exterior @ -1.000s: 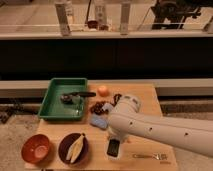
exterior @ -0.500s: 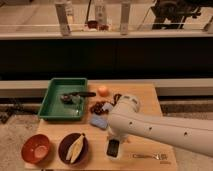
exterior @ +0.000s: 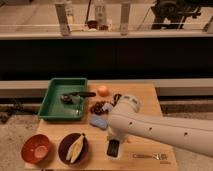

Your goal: Place eraser in paper cup

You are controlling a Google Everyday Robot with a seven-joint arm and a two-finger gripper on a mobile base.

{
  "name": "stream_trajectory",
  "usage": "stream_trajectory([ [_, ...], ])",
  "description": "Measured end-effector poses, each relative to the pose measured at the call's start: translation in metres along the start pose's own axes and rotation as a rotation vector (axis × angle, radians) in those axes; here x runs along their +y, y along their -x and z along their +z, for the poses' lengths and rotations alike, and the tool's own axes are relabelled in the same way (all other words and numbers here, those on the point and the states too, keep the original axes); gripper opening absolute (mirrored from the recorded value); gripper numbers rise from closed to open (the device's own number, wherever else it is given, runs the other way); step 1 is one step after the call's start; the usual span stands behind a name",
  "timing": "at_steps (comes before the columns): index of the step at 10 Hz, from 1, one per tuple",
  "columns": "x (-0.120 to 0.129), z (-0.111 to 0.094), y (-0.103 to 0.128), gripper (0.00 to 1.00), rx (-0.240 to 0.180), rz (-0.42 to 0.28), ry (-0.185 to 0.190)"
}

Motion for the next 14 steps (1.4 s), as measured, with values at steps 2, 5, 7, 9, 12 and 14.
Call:
stream_trajectory([
  [2, -0.0001, 0.0005, -0.0004, 0.72, -0.002, -0.001, -0.002],
  [5, 0.0006, 0.0016, -0.0005, 0.8, -0.011, -0.004, -0.002],
  [7, -0.0004, 0.0022, -0.0004, 0.8, -0.017, -0.009, -0.005],
  [9, -0.0008, 0.0023, -0.0002, 0.8, -0.023, -0.015, -0.007],
  [12, -0.0008, -0.0005, 0.0003, 0.8, -0.018, -0.027, -0.01],
  [14, -0.0014, -0.0025, 0.0008, 0.8, -0.015, -0.033, -0.024],
])
